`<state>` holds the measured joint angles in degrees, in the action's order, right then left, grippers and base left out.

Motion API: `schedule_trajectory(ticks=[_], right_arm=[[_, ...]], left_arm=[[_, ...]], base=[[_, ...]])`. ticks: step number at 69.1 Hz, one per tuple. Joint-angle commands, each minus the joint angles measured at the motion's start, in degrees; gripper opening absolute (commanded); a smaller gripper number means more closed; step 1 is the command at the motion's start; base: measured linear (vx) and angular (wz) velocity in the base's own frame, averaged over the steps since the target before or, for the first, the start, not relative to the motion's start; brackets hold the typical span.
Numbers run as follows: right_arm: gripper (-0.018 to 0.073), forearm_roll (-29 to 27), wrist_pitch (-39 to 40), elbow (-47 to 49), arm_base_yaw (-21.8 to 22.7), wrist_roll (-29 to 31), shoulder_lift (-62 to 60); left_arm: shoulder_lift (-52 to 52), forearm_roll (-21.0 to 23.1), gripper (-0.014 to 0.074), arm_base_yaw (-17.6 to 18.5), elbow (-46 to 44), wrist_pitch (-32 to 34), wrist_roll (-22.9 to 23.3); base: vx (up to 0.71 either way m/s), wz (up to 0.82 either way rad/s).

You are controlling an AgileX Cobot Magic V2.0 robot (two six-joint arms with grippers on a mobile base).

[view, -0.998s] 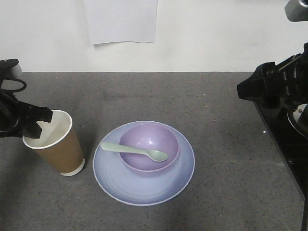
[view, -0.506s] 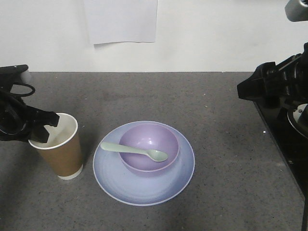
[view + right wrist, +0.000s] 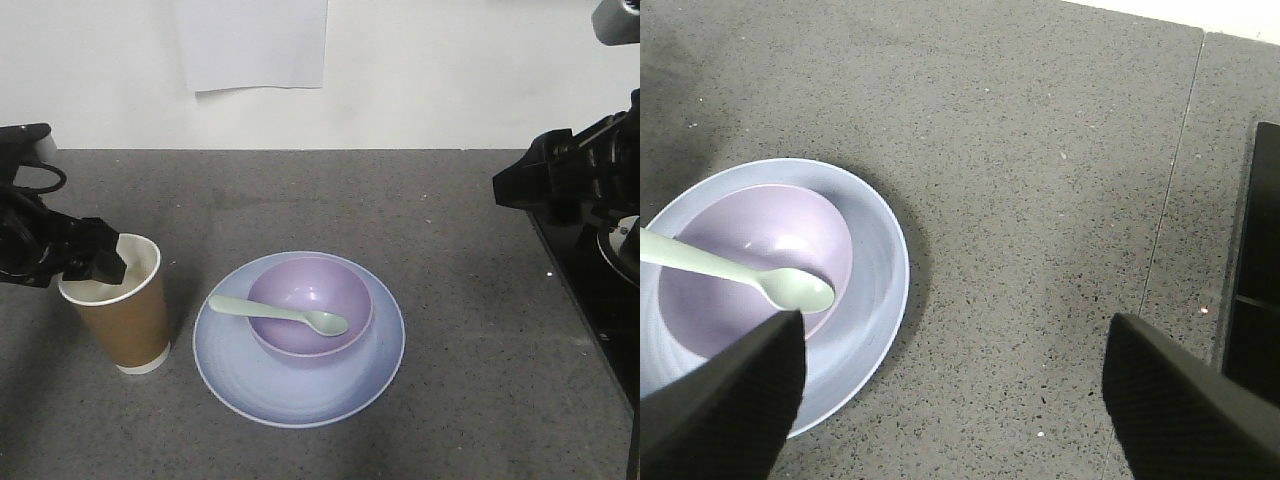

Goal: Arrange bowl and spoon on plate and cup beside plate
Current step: 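Release the cup and raise the left gripper away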

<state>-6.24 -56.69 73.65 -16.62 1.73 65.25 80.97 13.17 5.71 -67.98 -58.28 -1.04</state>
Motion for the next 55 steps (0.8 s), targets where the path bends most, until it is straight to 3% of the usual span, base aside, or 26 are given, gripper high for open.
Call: schedule_trajectory(ticks=[1, 19, 38, 55], right_arm=[[0.0590, 0.1, 3.1, 1.4, 0.4, 0.4, -1.0], [0.0590, 1.1, 4.0, 1.4, 0.4, 0.1, -1.0], [0.0590, 6.8, 1.6, 1.3, 0.4, -2.5, -1.5], [0.0590, 13.3, 6.7, -6.8, 0.4, -6.6, -9.8]], left_arm=[[-3.8, -0.3, 0.0607, 0.4, -1.7, 2.5, 0.0], [-11.9, -1.0, 0.0588, 0.4, -1.8, 5.7, 0.3], [-22.6, -10.7, 0.0585, 0.4, -1.4, 7.6, 7.1], [-32.6, -11.5, 0.0585, 0.4, 6.9, 12.5, 8.4]], base=[[0.00, 0.00], [0.00, 0.00], [0.00, 0.00], [0.00, 0.00]])
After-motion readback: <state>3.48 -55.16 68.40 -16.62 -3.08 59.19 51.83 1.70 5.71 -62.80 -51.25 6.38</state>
